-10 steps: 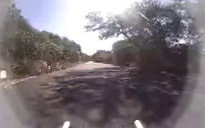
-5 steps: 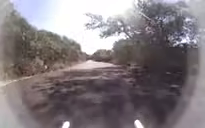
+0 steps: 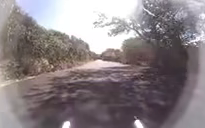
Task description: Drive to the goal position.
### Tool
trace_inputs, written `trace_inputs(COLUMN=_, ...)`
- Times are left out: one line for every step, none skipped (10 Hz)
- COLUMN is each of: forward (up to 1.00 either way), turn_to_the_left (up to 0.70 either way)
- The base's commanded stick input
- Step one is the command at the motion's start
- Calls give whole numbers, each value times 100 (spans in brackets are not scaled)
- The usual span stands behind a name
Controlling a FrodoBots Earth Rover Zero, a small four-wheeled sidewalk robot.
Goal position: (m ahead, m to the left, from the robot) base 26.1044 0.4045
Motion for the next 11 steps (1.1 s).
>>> trace_inputs(forward=85, turn_to_the_left=0)
trace_inputs(forward=85, turn_to_the_left=0)
trace_inputs(forward=85, turn_to_the_left=0)
trace_inputs(forward=85, turn_to_the_left=0)
trace_inputs(forward=85, turn_to_the_left=0)
trace_inputs(forward=85, turn_to_the_left=0)
trace_inputs(forward=85, turn_to_the_left=0)
trace_inputs(forward=85, turn_to_the_left=0)
trace_inputs(forward=85, turn_to_the_left=0)
trace_inputs(forward=85, turn_to_the_left=0)
trace_inputs(forward=85, turn_to_the_left=0)
